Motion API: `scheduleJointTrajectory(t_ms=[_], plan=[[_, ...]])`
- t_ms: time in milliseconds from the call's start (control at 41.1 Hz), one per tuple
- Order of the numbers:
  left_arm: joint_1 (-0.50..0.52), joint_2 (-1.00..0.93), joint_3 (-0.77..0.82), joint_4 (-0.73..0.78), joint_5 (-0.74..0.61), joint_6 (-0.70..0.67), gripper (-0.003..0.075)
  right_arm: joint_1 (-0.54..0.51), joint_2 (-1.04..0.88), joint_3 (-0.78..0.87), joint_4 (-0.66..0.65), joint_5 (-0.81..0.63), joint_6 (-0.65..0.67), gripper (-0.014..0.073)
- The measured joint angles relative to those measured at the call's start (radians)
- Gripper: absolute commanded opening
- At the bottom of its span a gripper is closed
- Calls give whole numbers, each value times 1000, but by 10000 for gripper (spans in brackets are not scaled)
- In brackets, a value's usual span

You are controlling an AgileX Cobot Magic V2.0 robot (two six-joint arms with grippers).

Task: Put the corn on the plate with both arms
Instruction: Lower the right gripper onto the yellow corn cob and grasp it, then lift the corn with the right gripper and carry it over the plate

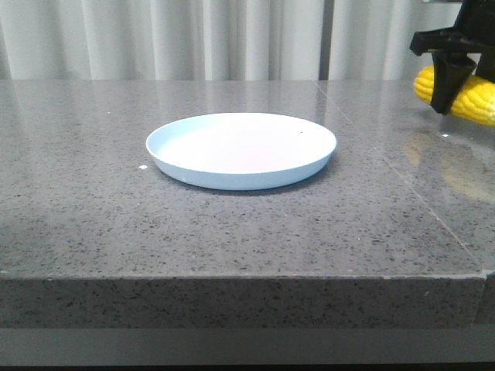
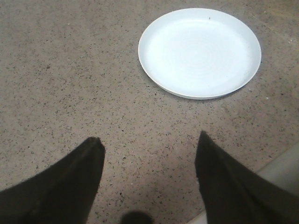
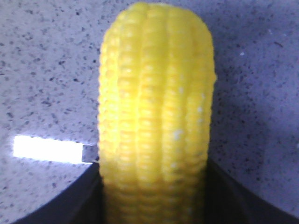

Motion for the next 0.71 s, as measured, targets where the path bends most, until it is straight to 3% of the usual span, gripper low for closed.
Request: scheduleJointTrajectory(t_ms=[268,535,706], plan=[[0,0,0,0,0,0,417,130,-67,-105,29,99,0,218],[0,0,0,0,0,0,417,357,-122,-116,104,104,2,218],[0,0,0,0,0,0,417,455,-117,-82,119,46,89,218]])
